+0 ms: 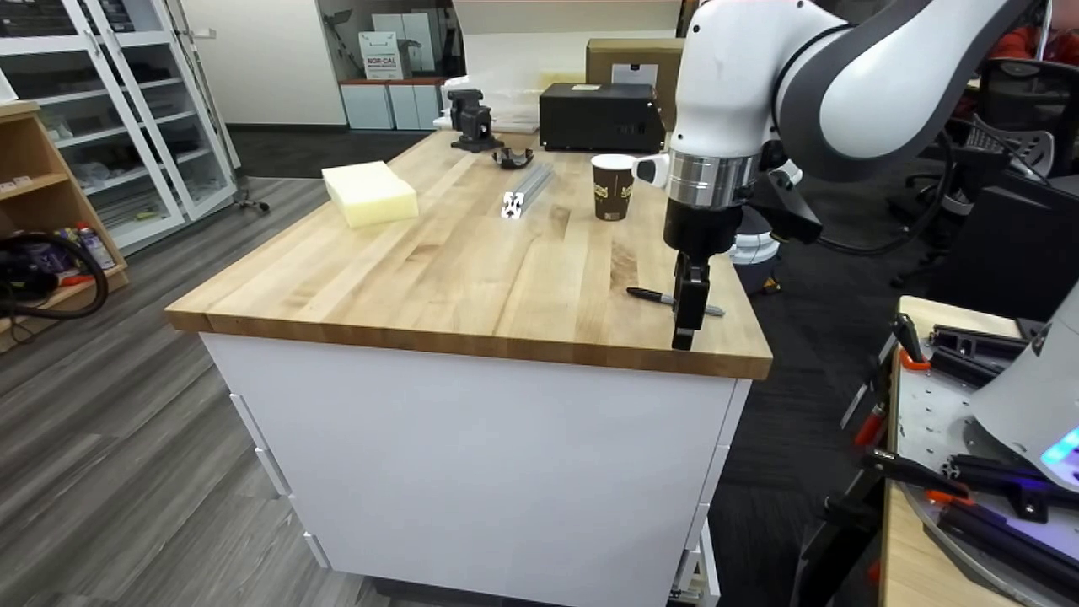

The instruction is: Pick the marker and put it in the cup

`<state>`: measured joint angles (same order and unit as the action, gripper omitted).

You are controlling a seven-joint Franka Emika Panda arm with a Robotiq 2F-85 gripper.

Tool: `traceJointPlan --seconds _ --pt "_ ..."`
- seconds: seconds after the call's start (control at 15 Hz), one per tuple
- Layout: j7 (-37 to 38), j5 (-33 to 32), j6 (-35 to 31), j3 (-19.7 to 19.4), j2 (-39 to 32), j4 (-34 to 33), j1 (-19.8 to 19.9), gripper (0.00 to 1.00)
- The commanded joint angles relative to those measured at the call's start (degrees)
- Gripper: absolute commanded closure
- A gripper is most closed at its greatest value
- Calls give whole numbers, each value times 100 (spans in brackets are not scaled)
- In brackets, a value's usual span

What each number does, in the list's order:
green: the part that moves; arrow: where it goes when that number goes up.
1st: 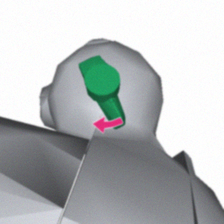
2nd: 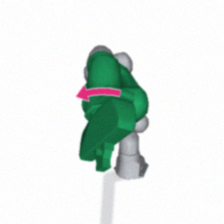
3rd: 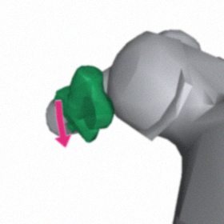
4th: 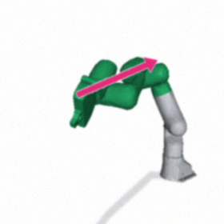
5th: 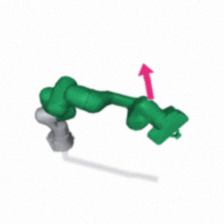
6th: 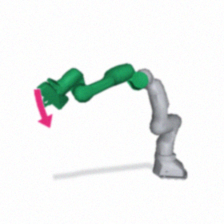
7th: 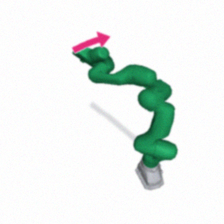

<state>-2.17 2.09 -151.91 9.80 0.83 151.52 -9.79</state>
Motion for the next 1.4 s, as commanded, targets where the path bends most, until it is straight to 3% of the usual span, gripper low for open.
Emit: traceJointPlan --seconds 0.0,0.67,0.73,0.8,1.33 --pt "396 -379 -57 8 39 -4 4 0" --pt "917 -1339 -45 -323 -71 -82 327 0" --pt "800 -1205 -44 -350 -99 -87 348 25" --pt "796 -1179 -41 -374 -112 -89 367 26" --pt "605 -865 142 -444 -83 -192 405 80"
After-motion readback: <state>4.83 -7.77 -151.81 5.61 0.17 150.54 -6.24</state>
